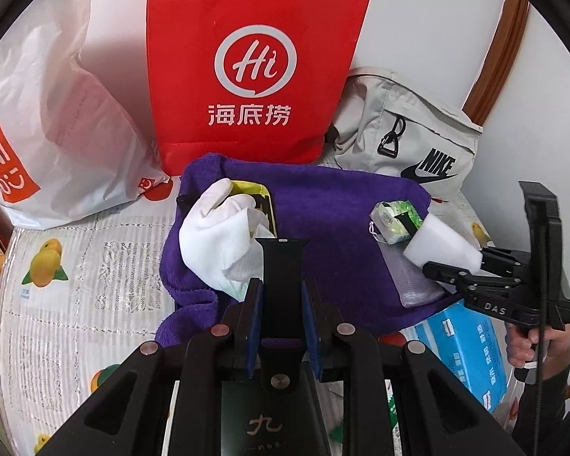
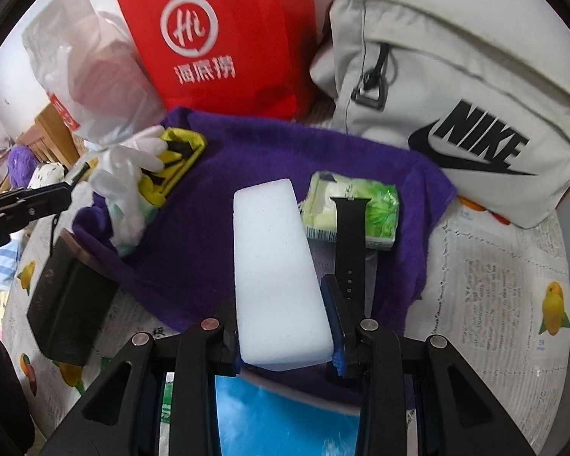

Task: Organize soft objects
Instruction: 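Carry the foam block and watch strap toward the purple towel with both tools, then lower the foam block and strap onto the towel and open both tools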

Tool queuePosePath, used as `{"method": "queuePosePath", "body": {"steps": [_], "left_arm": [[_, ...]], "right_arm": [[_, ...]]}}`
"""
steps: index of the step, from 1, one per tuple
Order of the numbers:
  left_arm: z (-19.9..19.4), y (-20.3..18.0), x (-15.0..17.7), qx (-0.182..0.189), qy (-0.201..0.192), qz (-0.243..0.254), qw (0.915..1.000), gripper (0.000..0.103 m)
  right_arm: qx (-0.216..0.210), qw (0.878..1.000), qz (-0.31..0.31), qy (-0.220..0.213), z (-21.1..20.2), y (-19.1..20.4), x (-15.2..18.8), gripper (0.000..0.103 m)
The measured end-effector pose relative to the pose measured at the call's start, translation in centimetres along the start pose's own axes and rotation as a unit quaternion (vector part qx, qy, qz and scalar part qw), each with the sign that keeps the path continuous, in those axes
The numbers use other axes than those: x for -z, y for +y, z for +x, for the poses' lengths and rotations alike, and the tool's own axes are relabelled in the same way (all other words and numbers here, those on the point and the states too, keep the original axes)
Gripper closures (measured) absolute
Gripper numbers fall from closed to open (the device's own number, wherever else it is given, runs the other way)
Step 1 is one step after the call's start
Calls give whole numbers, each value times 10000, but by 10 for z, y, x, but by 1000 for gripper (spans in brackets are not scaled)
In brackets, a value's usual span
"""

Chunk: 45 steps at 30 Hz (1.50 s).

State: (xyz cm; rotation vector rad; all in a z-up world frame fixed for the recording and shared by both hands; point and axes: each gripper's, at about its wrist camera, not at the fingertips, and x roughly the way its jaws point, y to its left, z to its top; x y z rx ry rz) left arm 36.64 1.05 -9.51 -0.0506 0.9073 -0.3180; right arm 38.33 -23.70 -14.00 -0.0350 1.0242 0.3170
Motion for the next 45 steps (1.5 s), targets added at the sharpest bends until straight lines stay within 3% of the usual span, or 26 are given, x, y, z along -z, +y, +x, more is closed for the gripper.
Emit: {"method": "queuePosePath", "body": {"steps": [6,18,24,34,39,43,45], "left_arm": [[16,1,-7,75,162,-26,9998,83],[53,-22,-25,181,528,136,9983,83],[73,-28,-34,296,722,51,9969,83],[97,-29,-30,240,995,24,9947,83],[96,-30,-29,128,1030,67,9946,82],[86,-31,-30,112,970,33,9952,58],[73,-33,-29,90,860,74,9962,57]], "right_arm": [[-91,9993,47,347,20,-3,-1,68],[-210,9992,-28,345,19,-8,-3,64],[-173,9998,-54,130,8,-9,-1,41],[-101,9999,-4,-136,-7,-14,-2,41],[146,9995,-26,-295,-21,-13,-4,41],[43,9991,107,-397,-36,-14,-2,41],[56,9991,130,-401,-42,-12,1,41]]}}
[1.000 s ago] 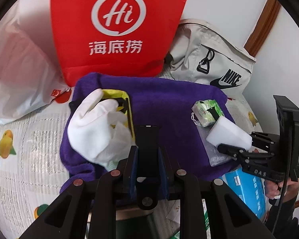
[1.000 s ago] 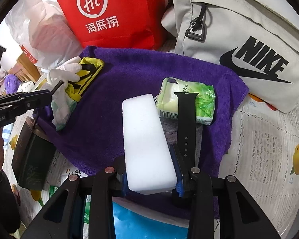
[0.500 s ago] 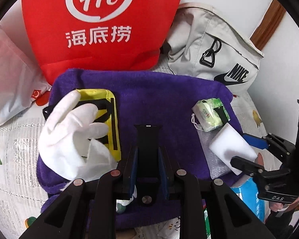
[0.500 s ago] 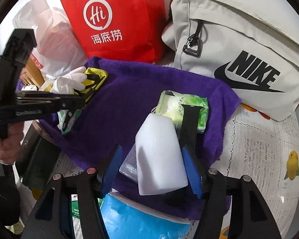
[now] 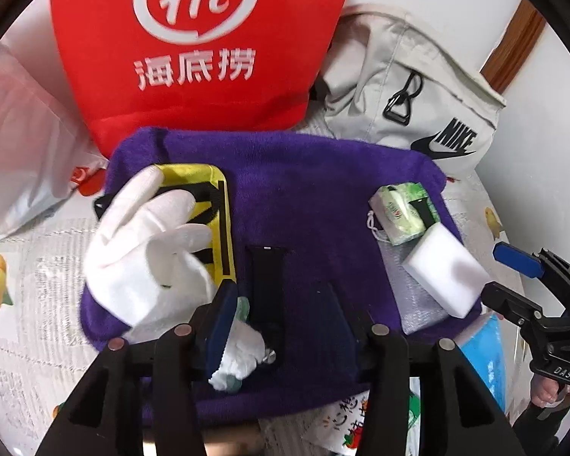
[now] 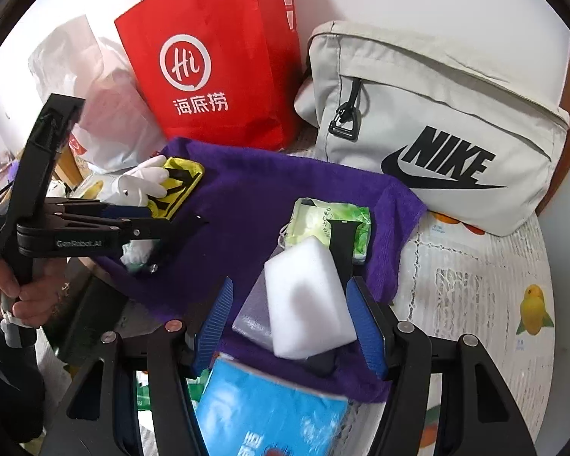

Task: Organize soft objects
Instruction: 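Lower the foam block and strap onto the towel and open both tools, then close the left tool on the red-and-white snack packet while the right tool hovers over the blue tissue pack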

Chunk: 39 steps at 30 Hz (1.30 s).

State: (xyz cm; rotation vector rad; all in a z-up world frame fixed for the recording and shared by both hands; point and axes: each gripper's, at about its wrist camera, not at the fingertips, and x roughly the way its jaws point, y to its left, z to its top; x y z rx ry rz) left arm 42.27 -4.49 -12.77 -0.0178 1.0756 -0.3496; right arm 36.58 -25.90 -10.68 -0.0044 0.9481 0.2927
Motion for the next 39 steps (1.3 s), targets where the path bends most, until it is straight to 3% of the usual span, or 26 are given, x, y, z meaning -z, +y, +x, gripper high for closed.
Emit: {"method": "queuePosePath", "body": {"steps": [8,12,20,27,31,35,38,39], "left_arm": [[-44,-18,30,-38,-291,420,9987,46],[-52,-37,57,64,-235,726,9971,42],[-28,-79,102,-226,182,1531,9878,42],[-1,-93,117,-664,487,1941,9775,42],[11,-97,120,-971,515,2150,9704,39],[12,-99,121,-1043,356,2274,9675,36],[11,-97,119,-1003,310,2266,9683,53],[10,-94,118,-915,360,2180,9710,67]], "right_arm": [[35,9998,61,-164,-32,14,25,41],[23,9996,189,-189,-49,17,49,41],[49,9980,630,-92,-65,5,99,41],[197,9966,795,-100,-63,-6,117,41],[181,9962,844,-101,-60,-13,118,41],[157,9959,891,-96,-57,-19,119,41],[134,9955,932,-95,-55,-22,120,41],[128,9954,944,-96,-55,-22,120,41]]}}
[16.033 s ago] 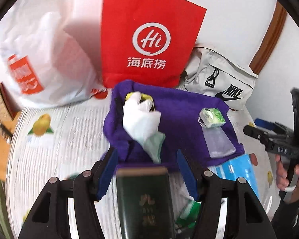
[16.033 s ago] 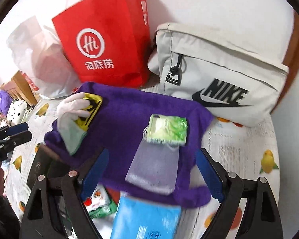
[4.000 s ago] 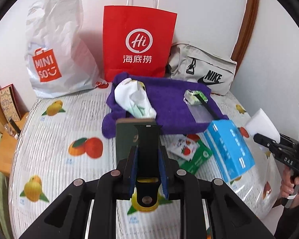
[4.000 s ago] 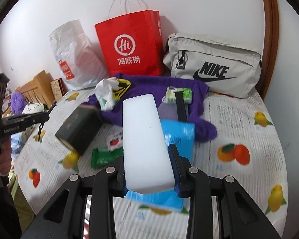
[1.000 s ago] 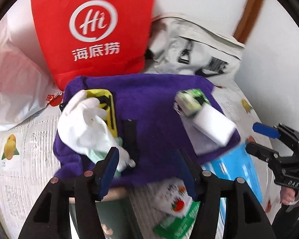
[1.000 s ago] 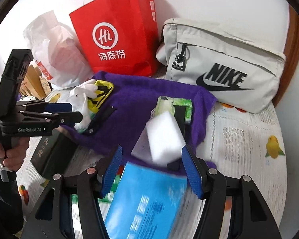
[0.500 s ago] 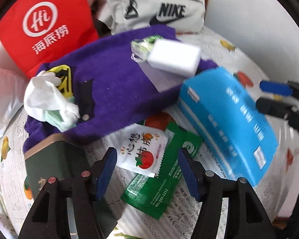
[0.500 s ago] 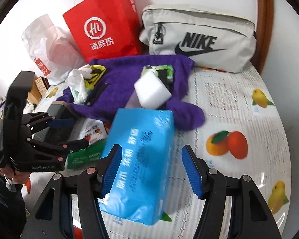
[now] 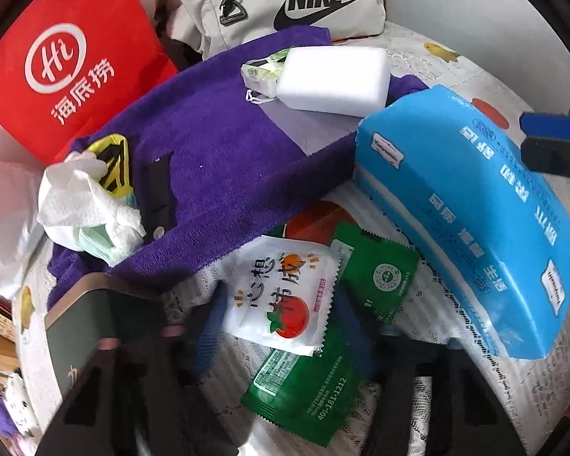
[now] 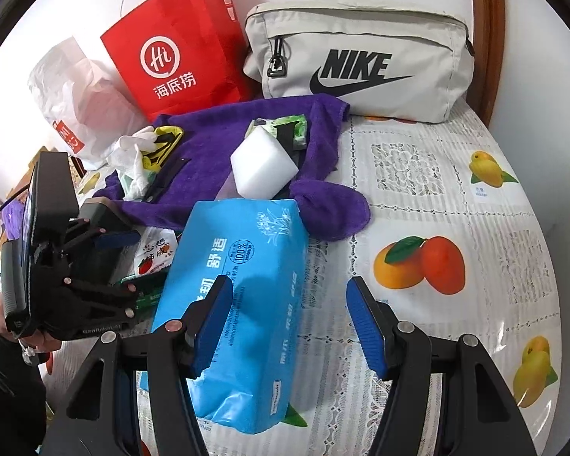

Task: Organize soft objects
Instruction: 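Close the left tool on the red-and-white snack packet while the right tool hovers over the blue tissue pack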

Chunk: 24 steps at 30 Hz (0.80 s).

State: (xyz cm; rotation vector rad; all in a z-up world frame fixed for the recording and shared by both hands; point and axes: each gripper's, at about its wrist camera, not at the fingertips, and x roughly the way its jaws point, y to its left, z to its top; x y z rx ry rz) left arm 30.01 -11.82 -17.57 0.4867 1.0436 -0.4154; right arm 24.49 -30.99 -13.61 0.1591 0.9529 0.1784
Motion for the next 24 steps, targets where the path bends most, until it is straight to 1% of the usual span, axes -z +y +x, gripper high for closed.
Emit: {"method": "queuePosePath", "body": {"steps": [1,2,3,4,6,8,10,15,19,24], "left_arm": [[0,2,0,70,33,-62,10000,76],[0,4,-1,123,45,-110,9999,79],[0,5,0,142,46,-107,9998,87],[-1,5,0,149,39,-75,9999,91],[-4,3,2,147,-21,-52,9999,95],[-6,3,2,200,-33,-110,9997,96],[-12,6,5,399,-89,-275,9988,97],[-31,5,17,821,-161,-486,9953,97],[-40,3,30,918,-197,-609,9937,97],[-73,2,55,1056,-413,-752,9907,97]], "right_arm": [[-12,10000,8,-2,0,-1,0,41],[-18,10000,9,-3,0,-1,1,41],[-10,10000,10,-6,-1,-1,1,41],[-10,10000,9,-8,-2,-1,1,41],[-25,10000,5,-23,-4,-1,2,41],[-23,10000,11,-32,-5,0,2,41],[-31,10000,18,-29,-7,1,4,41],[-84,9999,-87,-46,-15,12,11,41],[-133,9998,-136,-68,-24,22,17,41],[-211,9994,-245,-128,-39,36,26,41]]}}
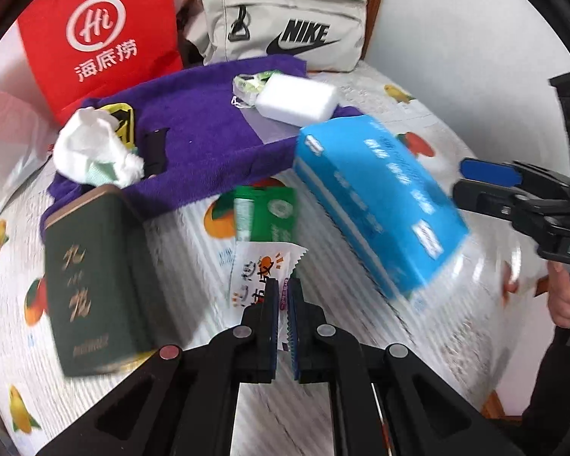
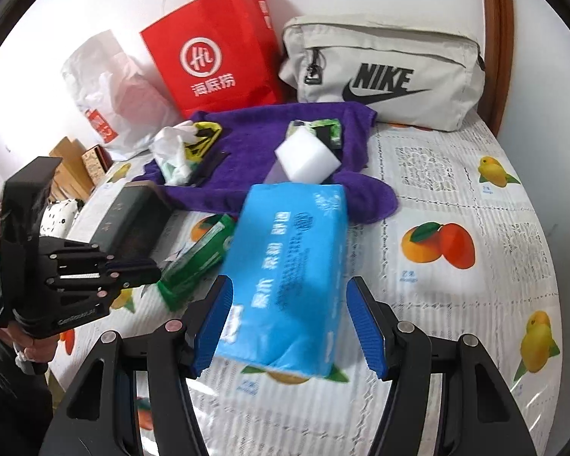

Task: Organize soft objects
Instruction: 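Close the left tool on the red-and-white snack packet while the right tool hovers over the blue tissue pack, then lift the snack packet with the left tool while the right tool grasps the green packet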

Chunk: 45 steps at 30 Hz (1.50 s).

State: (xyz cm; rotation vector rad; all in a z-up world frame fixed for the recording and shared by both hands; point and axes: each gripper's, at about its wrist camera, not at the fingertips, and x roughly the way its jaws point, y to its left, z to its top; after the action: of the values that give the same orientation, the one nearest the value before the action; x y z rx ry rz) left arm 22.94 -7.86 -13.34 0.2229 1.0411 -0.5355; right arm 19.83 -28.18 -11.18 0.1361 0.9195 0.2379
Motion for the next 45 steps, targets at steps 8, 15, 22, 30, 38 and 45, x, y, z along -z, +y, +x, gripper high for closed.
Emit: {"method": "queuePosePath", "body": {"steps": [8,15,22,30,38,45], "left_arm": [[-51,14,45,69,-283,-426,9987,98],[-39,21,70,59,-141,-474,9988,96],[-10,-5,67,14,-118,-37,9999,43],[29,-31,73,-324,-94,434,9985,26],[27,-27,70,-178,-310,393,9986,50],[21,-25,72,32,-381,385,9985,88]], "right_arm": [[-142,9996,-263,-8,-15,33,14,41],[-219,9990,-382,79,-15,47,24,41],[-137,9993,-319,168,-15,42,35,41],[29,9995,-153,289,-14,29,50,41],[98,9991,-72,403,-9,24,58,41],[138,9986,-156,492,-7,31,62,41]]}}
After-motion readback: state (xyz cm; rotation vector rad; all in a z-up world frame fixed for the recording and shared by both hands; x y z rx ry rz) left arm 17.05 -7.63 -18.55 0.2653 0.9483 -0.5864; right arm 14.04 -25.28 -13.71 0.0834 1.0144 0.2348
